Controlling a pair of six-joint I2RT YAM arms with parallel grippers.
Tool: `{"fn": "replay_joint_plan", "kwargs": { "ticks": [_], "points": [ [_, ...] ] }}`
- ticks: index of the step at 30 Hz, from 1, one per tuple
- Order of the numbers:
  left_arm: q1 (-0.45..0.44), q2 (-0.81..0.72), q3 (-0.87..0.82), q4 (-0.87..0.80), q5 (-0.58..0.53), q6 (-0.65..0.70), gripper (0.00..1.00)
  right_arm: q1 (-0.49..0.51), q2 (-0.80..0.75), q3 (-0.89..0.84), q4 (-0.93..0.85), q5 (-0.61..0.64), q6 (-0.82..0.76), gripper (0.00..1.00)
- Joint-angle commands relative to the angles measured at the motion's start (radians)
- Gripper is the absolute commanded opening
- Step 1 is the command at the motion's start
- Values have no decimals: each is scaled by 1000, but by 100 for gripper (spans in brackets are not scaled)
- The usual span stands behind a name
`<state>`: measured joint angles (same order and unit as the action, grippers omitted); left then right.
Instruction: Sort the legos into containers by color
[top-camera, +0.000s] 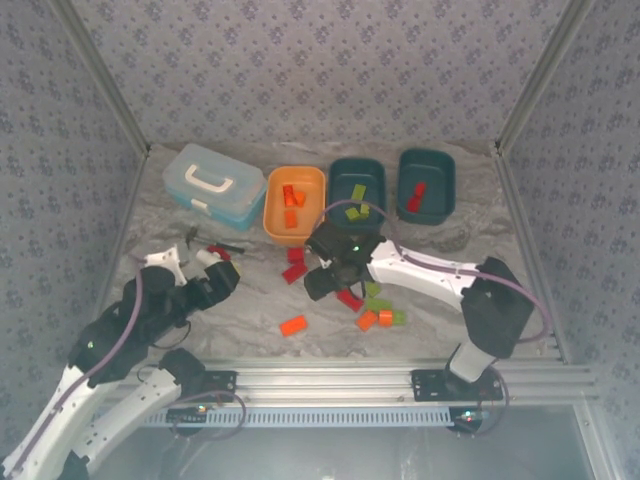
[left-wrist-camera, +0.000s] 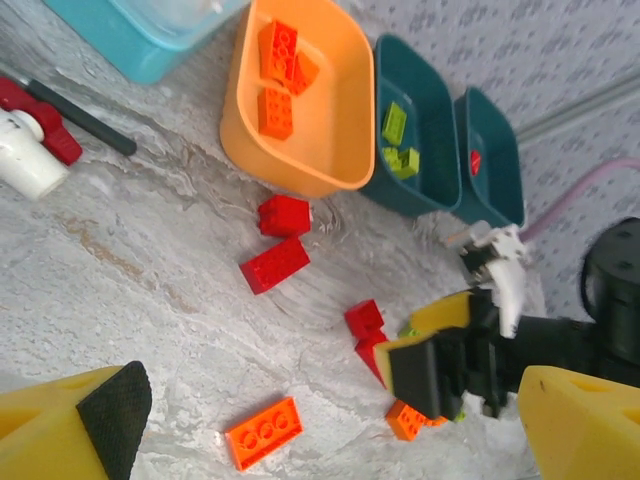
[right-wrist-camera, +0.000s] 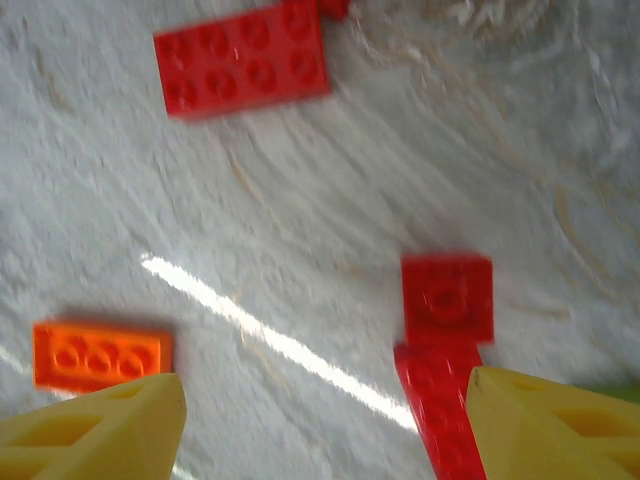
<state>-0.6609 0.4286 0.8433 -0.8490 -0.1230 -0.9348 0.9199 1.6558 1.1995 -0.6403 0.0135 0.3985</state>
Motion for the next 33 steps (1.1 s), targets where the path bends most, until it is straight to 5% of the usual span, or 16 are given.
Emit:
{"fn": "replay_joint_plan", "kwargs": {
  "ticks": [1, 5, 11, 18, 26, 33],
  "points": [
    [7, -4, -5, -33, -63, -39, 96, -13, 61, 55, 33, 7, -10, 78],
    [6, 22, 8, -22, -70, -14, 96, -1, 127, 101, 146, -51, 39, 81],
    [7, 53, 1, 26, -46, -12, 96, 23, 302, 249, 151, -61, -4, 100],
    [7, 55, 9, 22, -41, -12, 96, 11, 459, 429, -39, 32, -91, 100],
    [7, 67, 15, 36, -33, -15, 96, 28, 508, 436, -56, 88, -100, 100],
    [6, 81, 22, 45, -28, -15, 96, 40, 522, 437, -38, 81, -97, 82]
  ]
}}
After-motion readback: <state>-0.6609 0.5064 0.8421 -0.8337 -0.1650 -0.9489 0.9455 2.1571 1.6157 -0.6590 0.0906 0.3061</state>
